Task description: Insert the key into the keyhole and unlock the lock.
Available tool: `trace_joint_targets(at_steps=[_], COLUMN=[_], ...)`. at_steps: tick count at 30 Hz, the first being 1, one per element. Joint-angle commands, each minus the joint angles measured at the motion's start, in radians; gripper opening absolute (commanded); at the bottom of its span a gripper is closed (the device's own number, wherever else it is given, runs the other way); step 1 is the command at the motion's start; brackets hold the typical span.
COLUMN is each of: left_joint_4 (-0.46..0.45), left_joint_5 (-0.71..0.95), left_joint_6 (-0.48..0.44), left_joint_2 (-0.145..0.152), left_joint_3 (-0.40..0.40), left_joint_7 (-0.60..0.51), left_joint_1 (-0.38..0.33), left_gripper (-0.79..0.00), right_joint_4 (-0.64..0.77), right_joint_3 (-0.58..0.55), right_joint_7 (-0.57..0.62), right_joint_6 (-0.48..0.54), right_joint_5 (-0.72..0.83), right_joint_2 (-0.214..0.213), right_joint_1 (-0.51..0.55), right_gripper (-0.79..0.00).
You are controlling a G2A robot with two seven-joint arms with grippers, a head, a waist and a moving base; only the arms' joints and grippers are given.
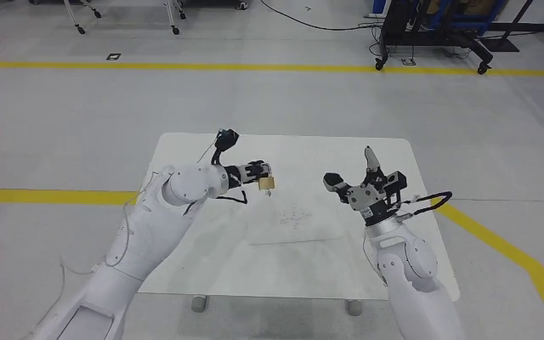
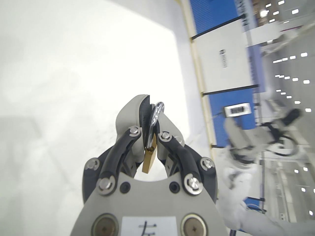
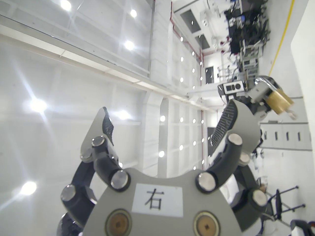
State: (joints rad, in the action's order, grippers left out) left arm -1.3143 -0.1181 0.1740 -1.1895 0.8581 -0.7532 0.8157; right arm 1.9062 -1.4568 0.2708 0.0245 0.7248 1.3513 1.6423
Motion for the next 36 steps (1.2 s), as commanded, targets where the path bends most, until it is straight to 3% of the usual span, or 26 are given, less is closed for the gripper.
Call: trace_joint_targets(at_steps=[1,14,20,23,26,28,31,36], left_joint_4=[0.022,0.152,0.199,0.215,0.229,0.235,0.237,0.208], left_joint_5=[-0.033,-0.231,-0.324,-0.319,-0.313,-0.3,-0.24,-0.118], left_joint_6=[0.049,0.174,0.217,0.216,0.208,0.197,0.164,0.078], left_joint_2=[-0.013,-0.068,-0.093,-0.103,-0.11,-0.114,-0.115,-0.102], left_joint_3=[-0.048,-0.221,-0.287,-0.289,-0.285,-0.277,-0.24,-0.129], left_joint_7=[-0.028,-0.124,-0.177,-0.179,-0.183,-0.19,-0.194,-0.116], left_joint_1=[-0.021,-0.114,-0.145,-0.152,-0.157,-0.159,-0.161,-0.141], left_gripper=[-0.785,-0.785,-0.326,-0.157,-0.04,0.0,0.0,0.0], right_joint_4=[0.036,0.043,0.043,0.043,0.043,0.043,0.043,0.043], right_joint_3=[0.004,0.007,0.007,0.007,0.007,0.007,0.007,0.007], right_joint_7=[-0.052,-0.063,-0.063,-0.063,-0.063,-0.063,-0.063,-0.063], right_joint_6=[-0.002,-0.001,-0.001,-0.001,-0.001,-0.001,-0.001,-0.001], right_joint_5=[-0.05,-0.065,-0.065,-0.065,-0.065,-0.065,-0.065,-0.065], right_joint_2=[0.0,0.0,0.0,0.0,0.0,0.0,0.0,0.0], right_joint_1=[0.025,0.031,0.031,0.031,0.031,0.031,0.031,0.031], right_gripper=[0.0,0.0,0.0,0.0,0.0,0.0,0.0,0.0])
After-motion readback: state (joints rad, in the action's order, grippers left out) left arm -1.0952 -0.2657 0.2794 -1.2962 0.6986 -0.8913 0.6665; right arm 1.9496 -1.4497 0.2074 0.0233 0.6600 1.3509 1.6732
